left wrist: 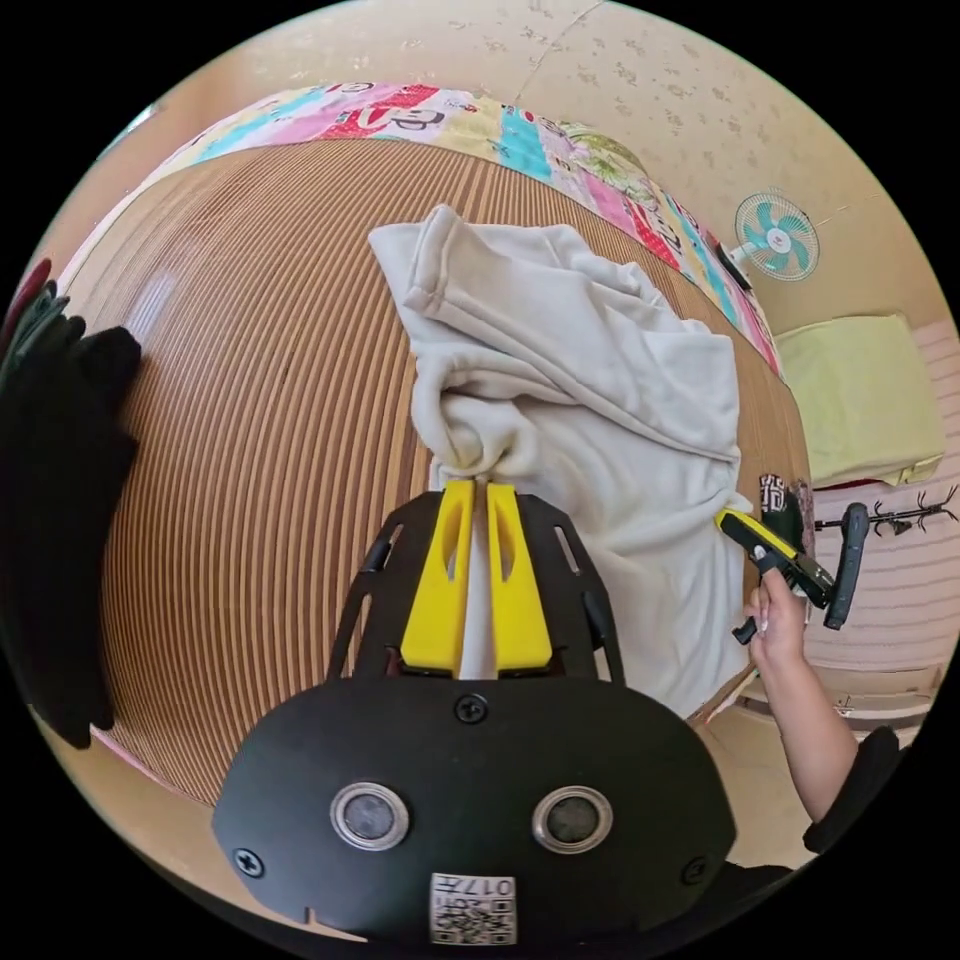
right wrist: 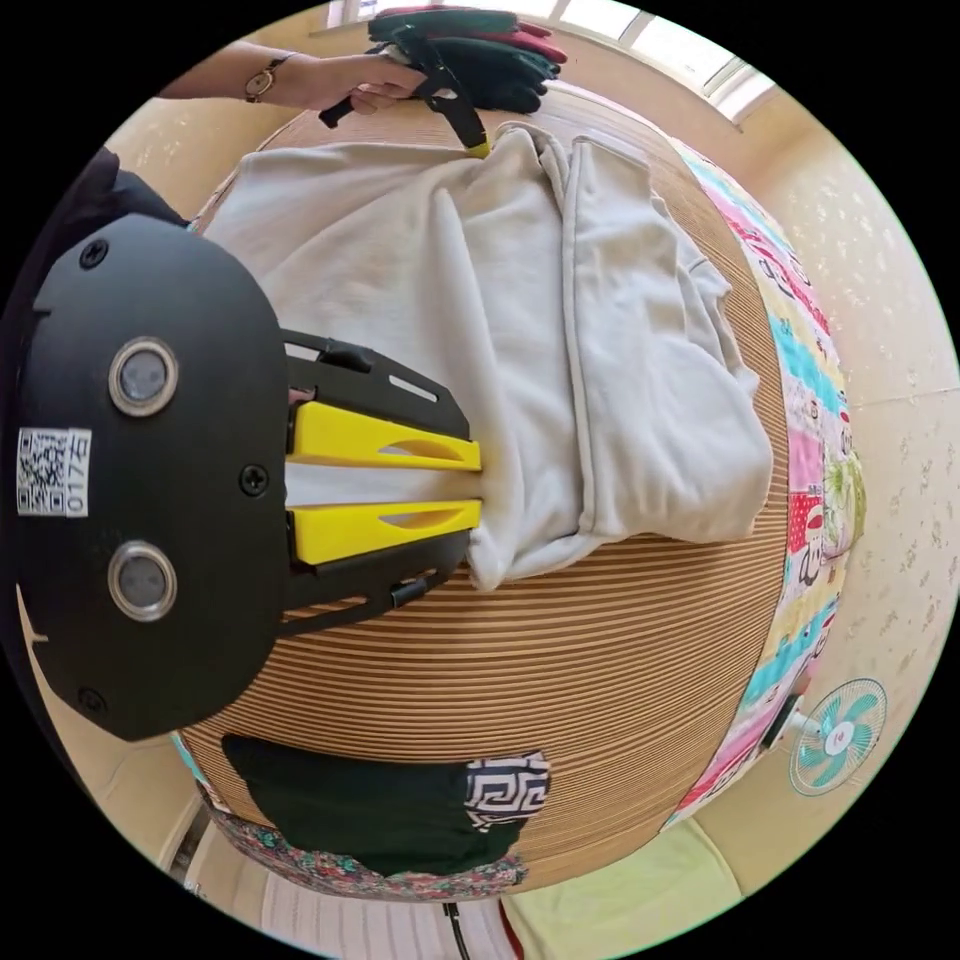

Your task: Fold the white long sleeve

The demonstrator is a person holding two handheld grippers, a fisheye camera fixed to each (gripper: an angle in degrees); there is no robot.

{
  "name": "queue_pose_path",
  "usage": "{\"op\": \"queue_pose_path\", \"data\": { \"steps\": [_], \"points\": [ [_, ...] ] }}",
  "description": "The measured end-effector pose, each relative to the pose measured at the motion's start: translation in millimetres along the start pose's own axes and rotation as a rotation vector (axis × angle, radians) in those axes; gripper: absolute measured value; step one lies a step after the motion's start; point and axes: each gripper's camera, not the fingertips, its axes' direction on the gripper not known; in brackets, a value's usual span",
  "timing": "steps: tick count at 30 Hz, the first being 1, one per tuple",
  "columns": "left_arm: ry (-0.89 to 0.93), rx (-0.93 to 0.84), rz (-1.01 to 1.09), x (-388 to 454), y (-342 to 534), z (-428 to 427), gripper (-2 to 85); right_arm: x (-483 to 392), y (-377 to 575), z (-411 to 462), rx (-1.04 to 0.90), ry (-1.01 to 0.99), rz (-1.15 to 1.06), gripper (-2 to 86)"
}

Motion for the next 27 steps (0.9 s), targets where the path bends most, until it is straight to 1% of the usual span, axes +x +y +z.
{"op": "queue_pose_path", "data": {
  "steps": [1,2,4,7,9,11,12,14,16,17,18,19,20,22,24,26,27],
  "points": [
    [0.018,0.024,0.007,-5,-8,-10,3.5,0,-15,-14,0.046,-0.072,0.000,4.9],
    [0.053,0.066,0.031,-15,-19,-33,4.4,2,-19,-35,0.134,-0.143,-0.026,5.1],
    [0.082,0.115,0.075,-28,-21,-69,6.4,10,-15,-58,0.183,-0.149,-0.051,6.2],
    [0.137,0.046,0.086,-51,4,-100,9.5,45,13,-58,0.067,-0.142,-0.025,9.3],
    [0.178,-0.051,0.064,-64,47,-107,11.6,71,47,-52,0.032,-0.165,-0.012,10.9],
    [0.178,-0.146,0.048,-69,83,-103,12.2,102,92,-30,-0.083,-0.149,0.061,11.9],
    [0.142,-0.202,0.034,-71,106,-101,12.8,109,102,-24,-0.109,-0.162,0.079,12.0],
    [0.140,-0.241,0.001,-72,133,-102,13.4,127,134,-8,-0.161,-0.242,0.131,12.3],
    [0.167,-0.269,-0.020,-72,147,-103,12.6,134,145,1,-0.179,-0.269,0.174,11.8],
    [0.153,-0.284,-0.043,-72,151,-106,10.6,138,146,0,-0.157,-0.272,0.199,11.1],
    [0.125,-0.308,-0.074,-75,151,-107,7.8,140,145,0,-0.162,-0.272,0.212,10.7],
    [0.127,-0.324,-0.090,-77,151,-107,6.7,144,142,1,-0.181,-0.272,0.217,8.9],
    [0.175,-0.349,-0.127,-84,150,-109,4.5,147,140,1,-0.207,-0.311,0.181,7.1],
    [0.295,-0.370,-0.175,-98,153,-122,3.7,153,141,-10,-0.218,-0.325,0.135,5.1],
    [0.434,-0.387,-0.189,-114,165,-157,3.4,159,147,-30,-0.252,-0.329,0.057,4.2],
    [0.481,-0.430,-0.174,-117,180,-191,3.1,172,173,-68,-0.299,-0.429,-0.011,3.6],
    [0.470,-0.479,-0.156,-115,191,-214,2.9,177,181,-78,-0.320,-0.460,-0.014,3.5]
  ]
}}
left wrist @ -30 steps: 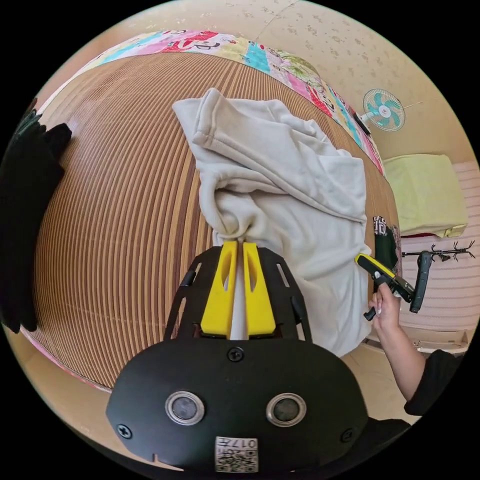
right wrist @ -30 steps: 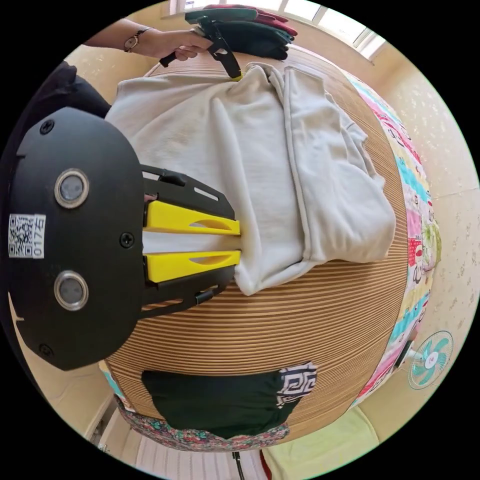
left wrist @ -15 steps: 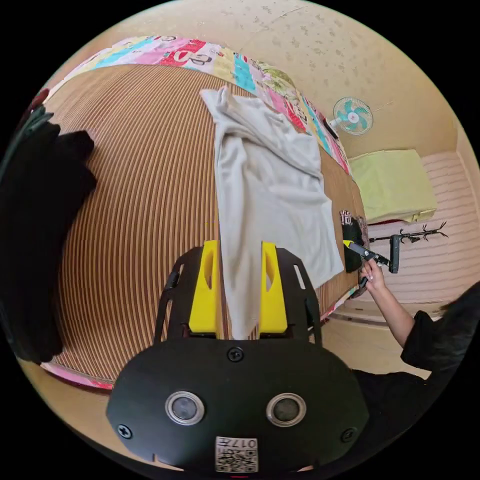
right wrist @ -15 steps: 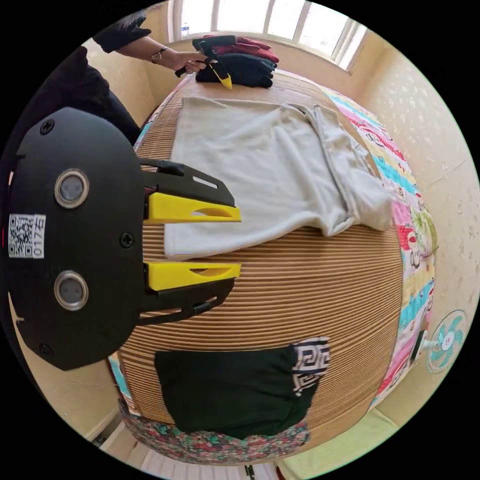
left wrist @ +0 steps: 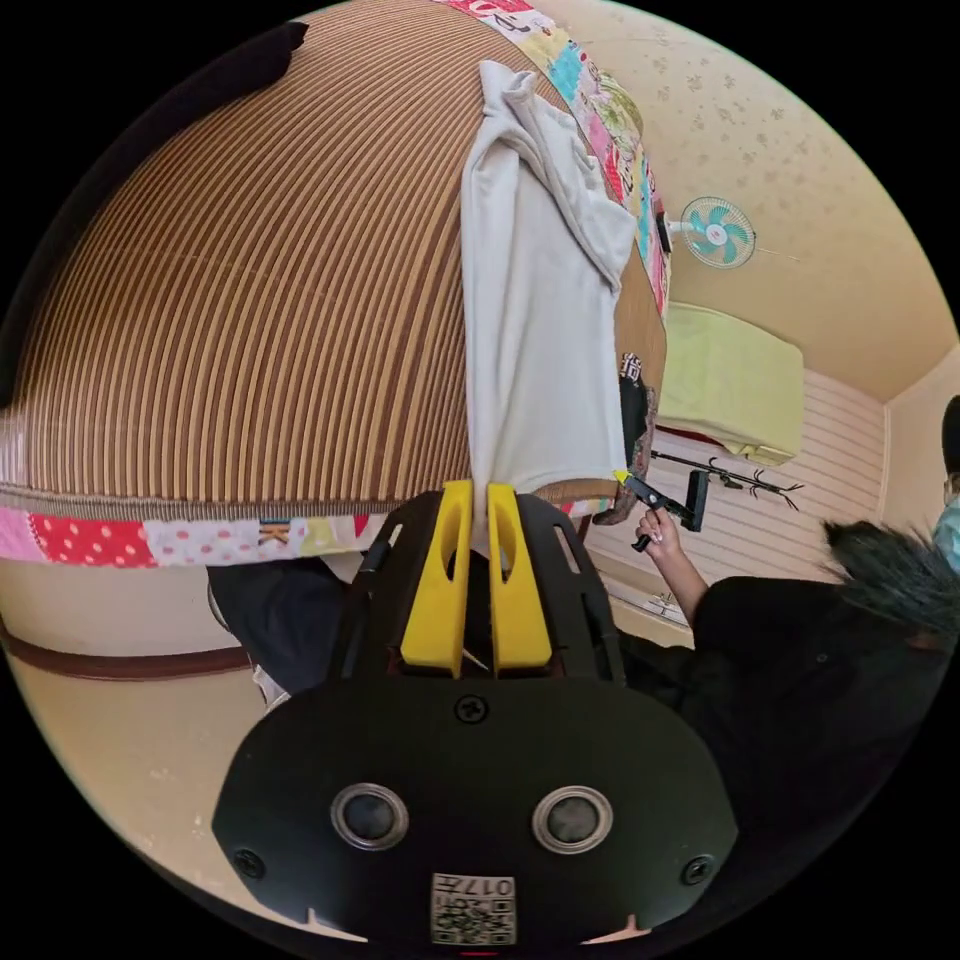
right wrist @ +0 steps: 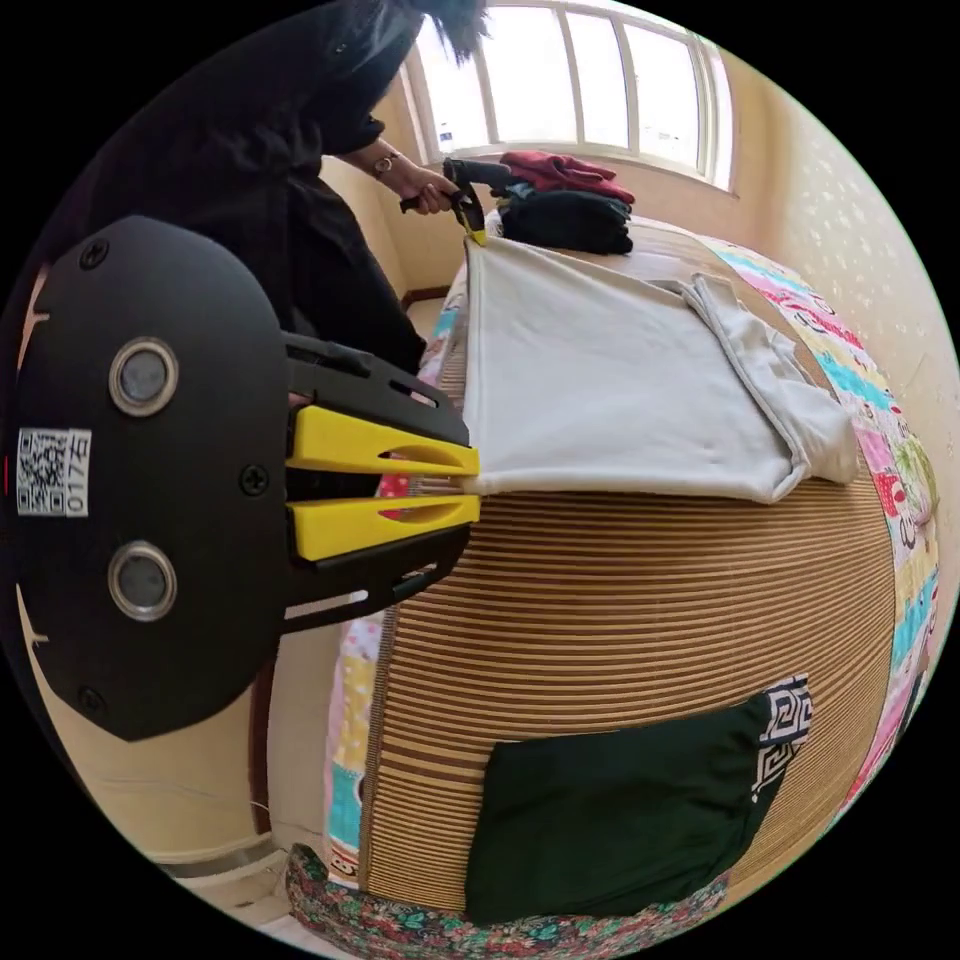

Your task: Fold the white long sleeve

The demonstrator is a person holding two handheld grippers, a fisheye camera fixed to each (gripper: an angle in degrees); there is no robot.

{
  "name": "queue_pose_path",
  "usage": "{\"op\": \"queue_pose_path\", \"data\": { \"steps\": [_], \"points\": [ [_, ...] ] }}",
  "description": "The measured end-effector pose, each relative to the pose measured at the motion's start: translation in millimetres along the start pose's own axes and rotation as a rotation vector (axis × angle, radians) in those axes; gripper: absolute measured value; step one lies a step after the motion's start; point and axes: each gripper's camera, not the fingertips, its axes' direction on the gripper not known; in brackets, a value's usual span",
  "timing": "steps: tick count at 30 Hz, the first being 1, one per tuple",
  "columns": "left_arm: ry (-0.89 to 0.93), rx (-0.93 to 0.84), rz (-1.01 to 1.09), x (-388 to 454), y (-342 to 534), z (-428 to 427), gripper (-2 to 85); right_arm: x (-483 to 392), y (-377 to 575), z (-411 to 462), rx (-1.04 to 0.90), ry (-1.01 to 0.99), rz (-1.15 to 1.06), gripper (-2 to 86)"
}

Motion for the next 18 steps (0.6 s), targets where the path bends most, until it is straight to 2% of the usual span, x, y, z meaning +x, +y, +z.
{"op": "queue_pose_path", "data": {
  "steps": [2,4,6,9,11,13,15,17,18],
  "points": [
    [0.021,-0.034,-0.004,9,32,-19,3.0,2,46,-33,-0.045,-0.171,-0.005,3.2],
    [0.177,0.024,-0.042,10,56,-41,3.0,7,67,-65,0.032,-0.350,0.003,3.1],
    [0.449,0.198,-0.082,4,59,-71,3.2,17,66,-94,0.174,-0.508,0.024,2.9],
    [0.590,0.415,-0.027,7,11,-104,3.2,29,7,-121,0.362,-0.636,-0.011,2.6],
    [0.589,0.483,0.042,13,-39,-117,3.3,33,-82,-125,0.453,-0.694,-0.087,2.5],
    [0.515,0.538,0.090,18,-94,-124,3.6,40,-159,-123,0.490,-0.656,-0.066,2.4],
    [0.461,0.590,0.105,21,-163,-123,6.1,42,-235,-116,0.484,-0.527,-0.046,2.4],
    [0.420,0.613,0.144,21,-202,-120,9.5,31,-311,-101,0.415,-0.202,0.021,2.5],
    [0.336,0.606,0.116,18,-214,-116,11.0,27,-322,-98,0.401,-0.111,0.058,2.5]
  ]
}}
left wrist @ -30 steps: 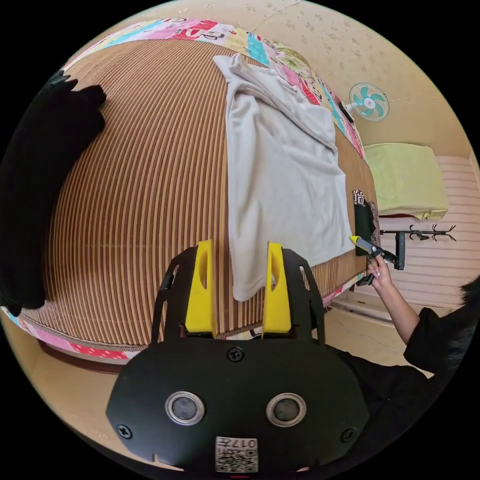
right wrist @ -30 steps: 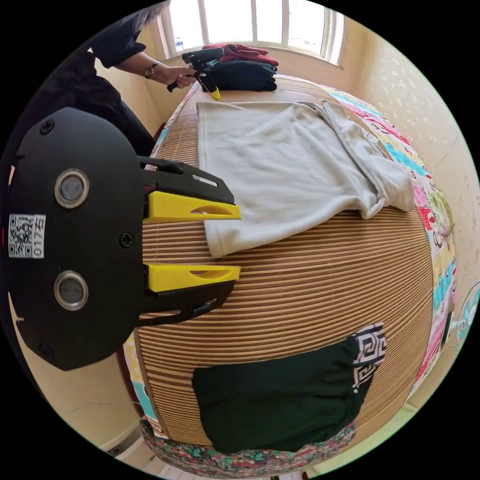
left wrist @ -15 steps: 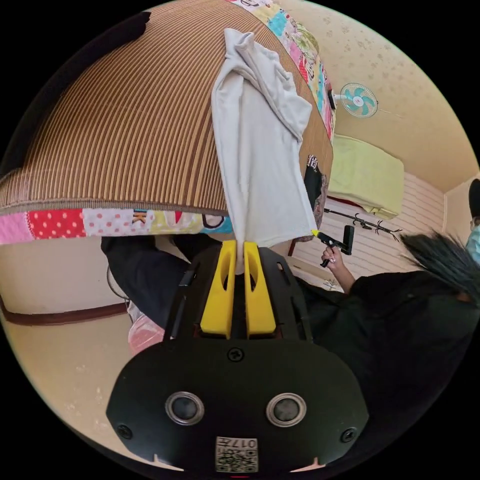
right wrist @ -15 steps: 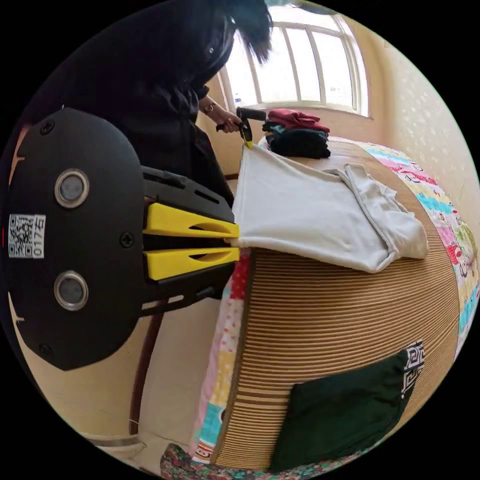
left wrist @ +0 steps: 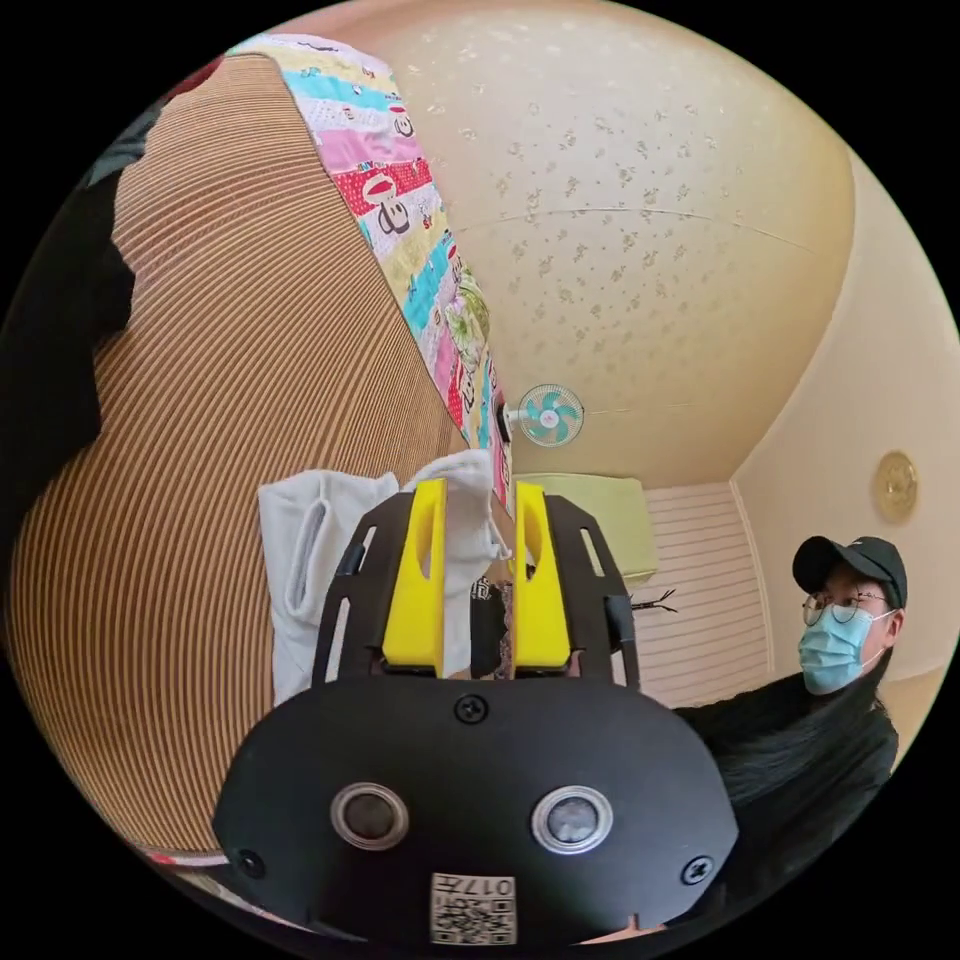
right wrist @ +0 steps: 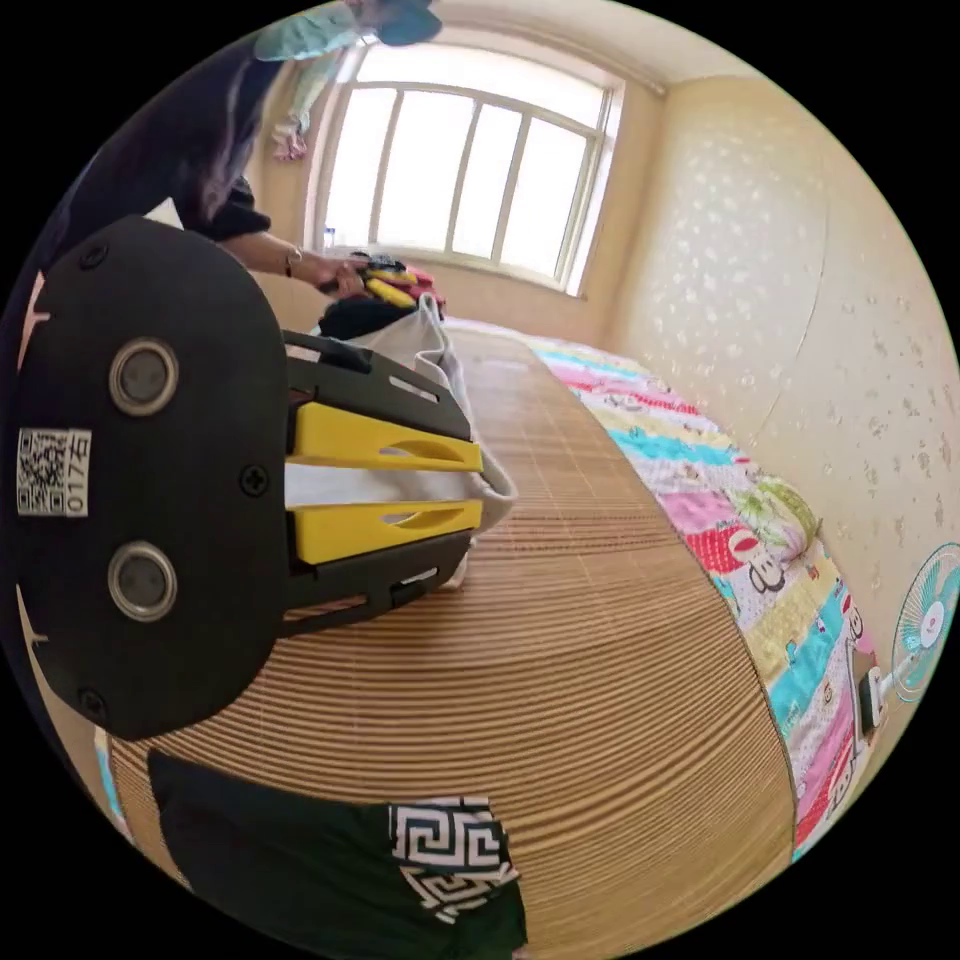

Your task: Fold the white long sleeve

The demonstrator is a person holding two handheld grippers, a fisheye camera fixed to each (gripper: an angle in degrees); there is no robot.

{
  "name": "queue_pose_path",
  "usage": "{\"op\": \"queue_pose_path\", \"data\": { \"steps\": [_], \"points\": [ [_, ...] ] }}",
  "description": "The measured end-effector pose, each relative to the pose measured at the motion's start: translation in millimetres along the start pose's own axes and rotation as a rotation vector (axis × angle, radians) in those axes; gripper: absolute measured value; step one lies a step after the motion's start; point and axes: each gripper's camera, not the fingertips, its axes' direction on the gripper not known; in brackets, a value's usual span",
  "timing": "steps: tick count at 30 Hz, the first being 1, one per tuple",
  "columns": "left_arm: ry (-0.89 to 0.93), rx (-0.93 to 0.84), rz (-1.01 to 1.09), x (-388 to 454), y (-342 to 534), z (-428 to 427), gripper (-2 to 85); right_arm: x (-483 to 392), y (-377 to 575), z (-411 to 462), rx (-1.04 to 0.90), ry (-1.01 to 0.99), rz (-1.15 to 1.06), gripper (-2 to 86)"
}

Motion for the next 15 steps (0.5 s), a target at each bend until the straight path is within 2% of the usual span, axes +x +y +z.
{"op": "queue_pose_path", "data": {
  "steps": [2,6,8,10,13,15],
  "points": [
    [-0.121,0.016,-0.006,-4,9,3,12.3,-27,-8,13,0.020,0.208,0.004,2.7],
    [-0.419,-0.036,-0.089,-24,87,11,14.6,-78,30,39,0.022,0.159,-0.189,2.6],
    [-0.454,-0.043,-0.172,-43,131,13,16.3,-96,63,69,-0.017,0.154,-0.251,2.2],
    [-0.403,-0.051,-0.273,-66,171,19,17.2,-106,81,88,-0.013,0.140,-0.292,2.0],
    [-0.234,-0.014,-0.424,-107,217,37,17.4,-125,90,122,-0.028,0.103,-0.358,1.6],
    [-0.172,0.082,-0.461,-120,228,48,13.4,-130,87,154,-0.079,0.182,-0.407,1.3]
  ]
}}
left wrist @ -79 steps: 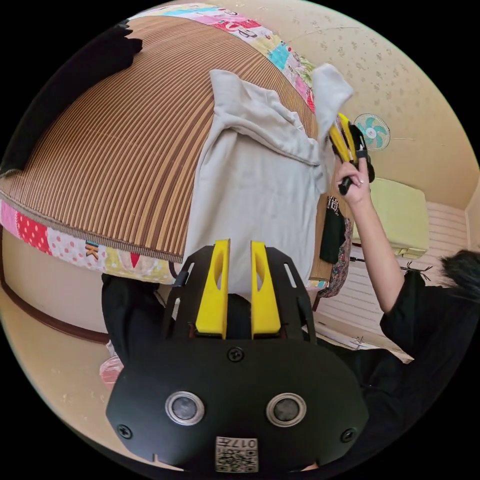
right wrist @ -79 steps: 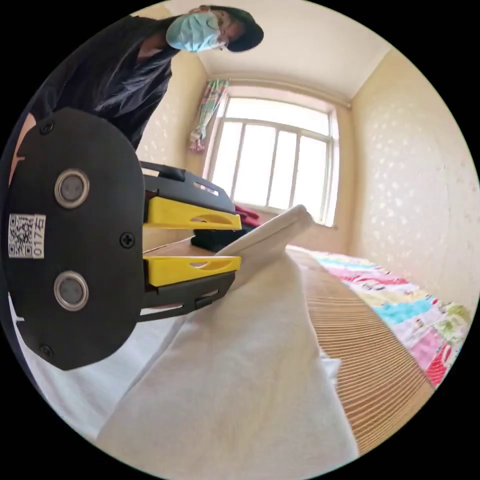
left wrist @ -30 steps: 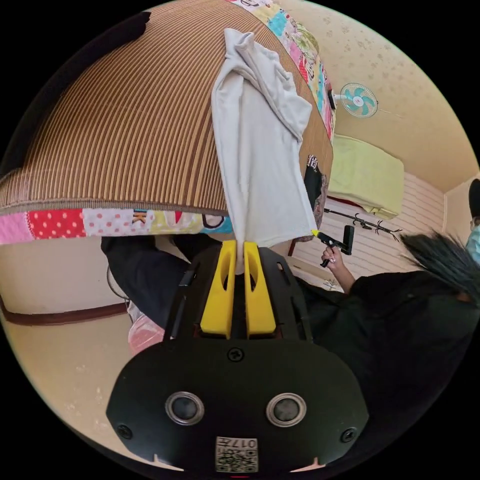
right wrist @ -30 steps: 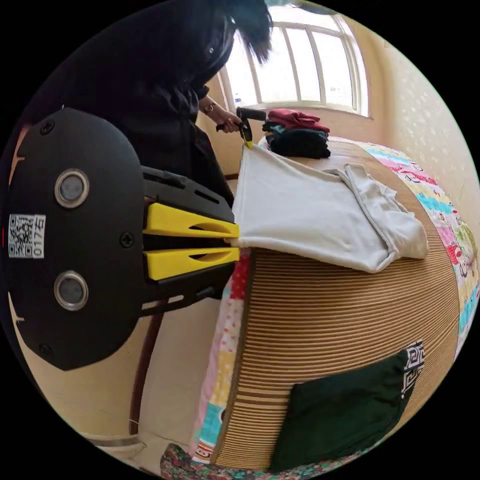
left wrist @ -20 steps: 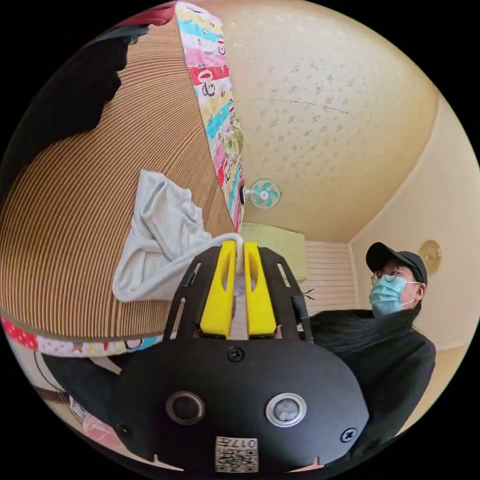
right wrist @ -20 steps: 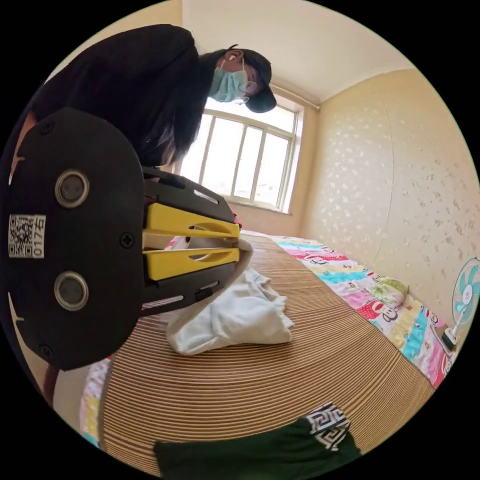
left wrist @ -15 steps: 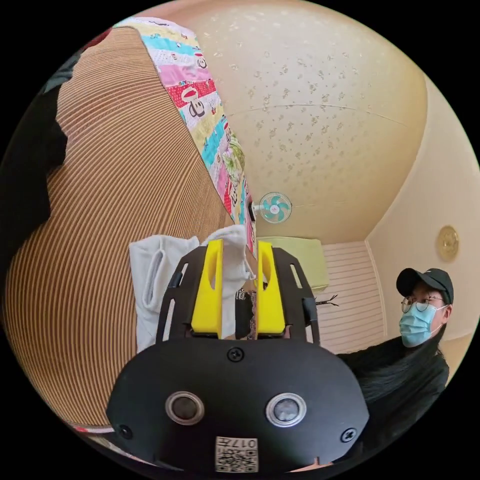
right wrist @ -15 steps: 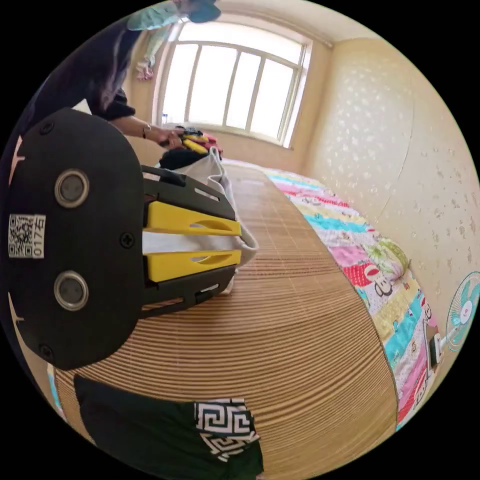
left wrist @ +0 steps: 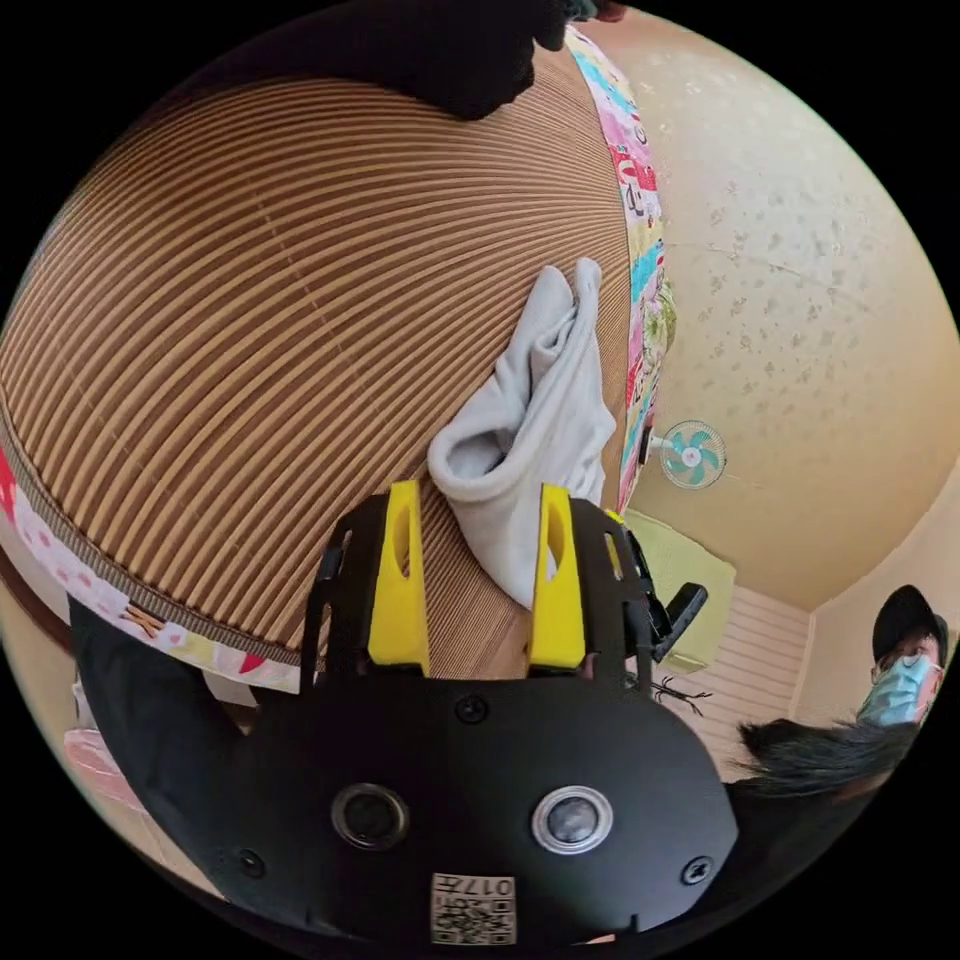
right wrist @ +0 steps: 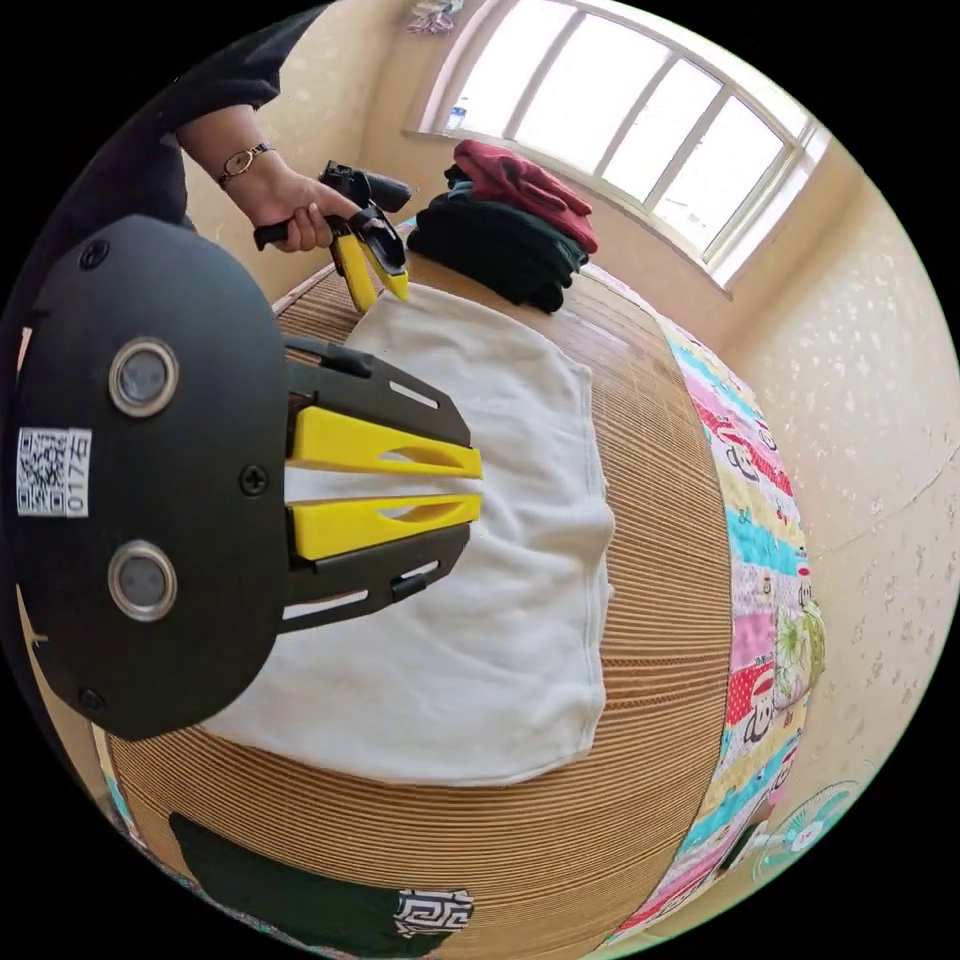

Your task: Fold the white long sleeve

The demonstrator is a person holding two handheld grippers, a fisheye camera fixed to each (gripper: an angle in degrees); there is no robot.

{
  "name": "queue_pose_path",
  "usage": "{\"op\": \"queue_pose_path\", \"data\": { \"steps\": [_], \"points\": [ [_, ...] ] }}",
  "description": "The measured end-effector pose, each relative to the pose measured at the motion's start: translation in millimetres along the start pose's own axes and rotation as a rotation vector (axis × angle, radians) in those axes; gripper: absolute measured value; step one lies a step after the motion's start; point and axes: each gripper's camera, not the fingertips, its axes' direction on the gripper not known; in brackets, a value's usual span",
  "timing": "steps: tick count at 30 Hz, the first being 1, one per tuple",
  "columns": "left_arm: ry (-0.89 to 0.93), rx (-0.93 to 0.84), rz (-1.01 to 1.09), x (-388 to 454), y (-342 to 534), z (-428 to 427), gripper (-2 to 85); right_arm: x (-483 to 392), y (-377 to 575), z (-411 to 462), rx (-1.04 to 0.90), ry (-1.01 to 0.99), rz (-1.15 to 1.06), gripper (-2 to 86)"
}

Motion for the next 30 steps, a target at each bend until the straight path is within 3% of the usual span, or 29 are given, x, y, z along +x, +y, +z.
{"op": "queue_pose_path", "data": {
  "steps": [2,4,7,9,12,17,19,23,26,30],
  "points": [
    [0.013,0.067,-0.012,3,0,6,11.8,4,-11,58,-0.238,0.120,-0.063,0.9],
    [0.019,0.108,0.051,20,1,11,9.1,7,-19,40,-0.204,0.123,-0.128,0.7],
    [-0.025,0.102,0.371,101,18,28,6.0,36,-16,-15,-0.136,0.134,-0.061,0.7],
    [-0.149,-0.004,0.762,187,69,69,5.8,67,3,-59,-0.054,0.072,0.022,0.7],
    [-0.158,-0.172,1.087,239,153,141,5.8,136,52,-121,0.009,0.037,0.266,0.7],
    [-0.164,-0.497,1.247,219,239,248,8.3,230,142,-175,-0.113,0.082,0.478,0.9],
    [-0.124,-0.460,1.203,204,241,244,8.8,249,163,-187,-0.144,0.061,0.517,1.2],
    [-0.173,-0.243,0.843,143,182,214,11.8,280,190,-201,-0.119,-0.142,0.565,3.3],
    [-0.224,-0.319,0.523,71,129,237,17.5,301,195,-196,-0.032,-0.371,0.650,8.0],
    [-0.096,-0.570,0.196,-11,115,308,13.9,326,197,-164,0.087,-0.727,0.810,15.8]
  ]
}}
